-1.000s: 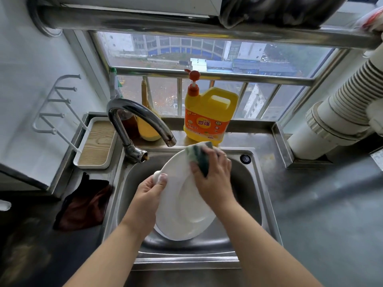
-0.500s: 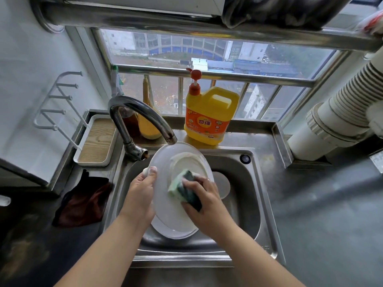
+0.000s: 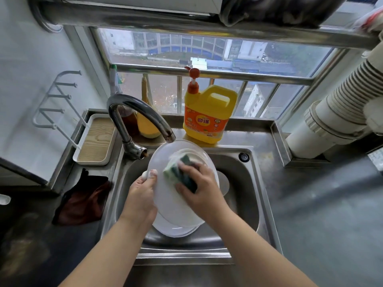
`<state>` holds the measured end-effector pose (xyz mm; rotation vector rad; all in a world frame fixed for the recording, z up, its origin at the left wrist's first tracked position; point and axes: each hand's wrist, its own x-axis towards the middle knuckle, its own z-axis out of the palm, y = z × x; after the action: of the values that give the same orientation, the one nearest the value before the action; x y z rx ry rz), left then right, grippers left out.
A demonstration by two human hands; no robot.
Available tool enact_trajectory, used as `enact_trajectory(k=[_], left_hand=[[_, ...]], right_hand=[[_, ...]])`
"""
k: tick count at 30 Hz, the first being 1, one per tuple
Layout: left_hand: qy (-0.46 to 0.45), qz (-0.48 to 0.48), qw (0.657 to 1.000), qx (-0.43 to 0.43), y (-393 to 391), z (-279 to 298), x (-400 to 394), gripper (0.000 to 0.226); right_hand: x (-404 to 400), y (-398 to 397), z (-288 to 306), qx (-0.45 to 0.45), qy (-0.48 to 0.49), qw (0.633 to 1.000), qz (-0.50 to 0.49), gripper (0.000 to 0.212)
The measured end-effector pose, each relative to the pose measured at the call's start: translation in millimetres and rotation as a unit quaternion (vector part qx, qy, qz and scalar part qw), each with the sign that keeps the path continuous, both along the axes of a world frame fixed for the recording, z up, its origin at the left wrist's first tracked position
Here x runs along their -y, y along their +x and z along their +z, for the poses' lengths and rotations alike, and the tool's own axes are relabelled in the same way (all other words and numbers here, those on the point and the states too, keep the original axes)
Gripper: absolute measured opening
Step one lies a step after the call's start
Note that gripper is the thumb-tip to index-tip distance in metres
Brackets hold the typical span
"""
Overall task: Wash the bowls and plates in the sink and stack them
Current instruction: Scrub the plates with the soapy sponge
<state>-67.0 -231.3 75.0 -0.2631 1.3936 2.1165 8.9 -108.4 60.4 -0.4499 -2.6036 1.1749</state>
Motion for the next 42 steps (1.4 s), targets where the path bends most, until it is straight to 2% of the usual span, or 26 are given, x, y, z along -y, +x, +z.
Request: enact_trajectory(k=[3, 7, 11, 15, 17, 19, 23, 26, 30, 34, 39, 42], left_hand=[[-0.011, 0.031, 0.999, 0.017, -6.8, -4.6, 11.0, 0.025], [-0.023, 0.023, 0.999, 0.022, -6.3, -10.8, 17.9, 0.024], [-0.020, -0.005, 0.999, 0.029, 1.6, -9.1, 8.7, 0.022], [-0.019, 0.008, 1.000, 0.006, -2.3, -5.5, 2.7, 0.023], [-0.014, 0.019, 1.000, 0.002, -8.4, -4.1, 6.2, 0.022], [-0.017, 0.023, 1.000, -0.001, -11.7, -4.1, 11.5, 0.022], [-0.035, 0.015, 0.999, -0.001, -9.7, -7.8, 11.2, 0.022], [-0.042, -0.013, 0.999, 0.001, -2.3, -10.7, 1.3, 0.023], [-0.043, -0.018, 0.999, -0.005, 0.7, -10.2, -6.1, 0.023], [-0.051, 0.007, 0.999, 0.006, -5.7, -12.1, -1.3, 0.025], [-0.081, 0.014, 0.997, 0.013, -0.1, -20.5, 2.5, 0.024], [-0.084, 0.013, 0.996, 0.014, 3.6, -21.2, -4.2, 0.023]], right_hand=[[-6.7, 33.2, -22.6, 0.023, 0.030, 0.999, 0.039, 0.050], [-41.3, 45.6, -39.8, 0.103, 0.009, 0.992, -0.067, 0.050], [-45.9, 7.0, -19.4, 0.087, 0.000, 0.988, -0.128, 0.051], [-17.1, -10.2, -3.7, 0.037, -0.016, 0.999, -0.032, 0.051], [-7.1, 5.0, -7.4, 0.031, -0.005, 0.999, 0.035, 0.051], [-13.1, 26.2, -21.8, 0.041, 0.018, 0.997, 0.055, 0.052], [-44.2, 37.9, -39.7, 0.112, 0.017, 0.992, -0.054, 0.050], [-49.8, 12.8, -27.7, 0.104, 0.013, 0.988, -0.115, 0.050], [-25.2, -8.1, -9.2, 0.056, -0.011, 0.997, -0.056, 0.051], [-11.5, 23.6, -27.9, 0.061, -0.006, 0.998, 0.032, 0.052], [-42.2, 40.2, -53.4, 0.154, -0.017, 0.987, -0.040, 0.051], [-46.8, 11.0, -44.0, 0.130, -0.013, 0.988, -0.081, 0.051]])
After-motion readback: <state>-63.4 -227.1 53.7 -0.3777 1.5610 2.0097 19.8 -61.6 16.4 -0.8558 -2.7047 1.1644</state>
